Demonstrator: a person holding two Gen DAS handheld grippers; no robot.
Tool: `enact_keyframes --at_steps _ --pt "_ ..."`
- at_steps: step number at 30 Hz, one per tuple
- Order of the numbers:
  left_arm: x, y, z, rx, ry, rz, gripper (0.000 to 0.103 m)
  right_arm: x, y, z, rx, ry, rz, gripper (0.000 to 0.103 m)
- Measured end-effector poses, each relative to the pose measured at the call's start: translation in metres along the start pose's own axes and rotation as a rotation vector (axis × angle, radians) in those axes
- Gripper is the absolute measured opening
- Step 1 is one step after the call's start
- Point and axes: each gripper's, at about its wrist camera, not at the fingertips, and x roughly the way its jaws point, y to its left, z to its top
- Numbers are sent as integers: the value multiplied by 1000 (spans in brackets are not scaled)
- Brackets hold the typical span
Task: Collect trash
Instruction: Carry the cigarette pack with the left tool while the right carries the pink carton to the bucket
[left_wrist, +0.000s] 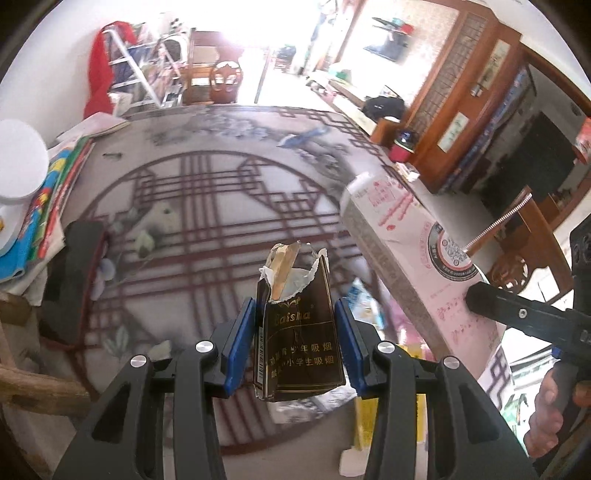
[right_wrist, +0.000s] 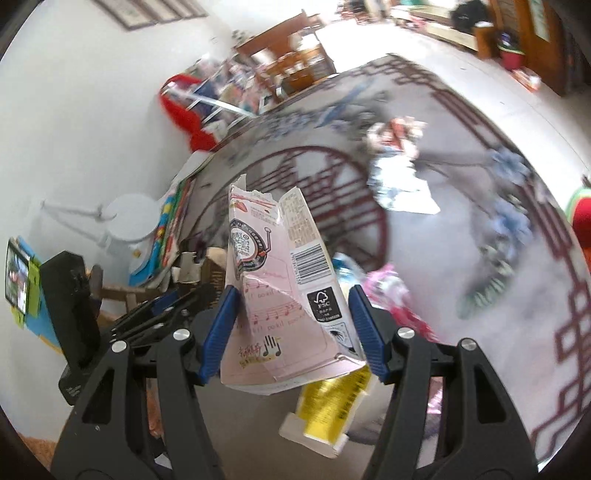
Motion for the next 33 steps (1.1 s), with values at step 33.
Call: enact_keyframes --at_steps 33 --pt "16 -107 -8 100 40 -1 41 -53 -104 -2 130 -36 6 52"
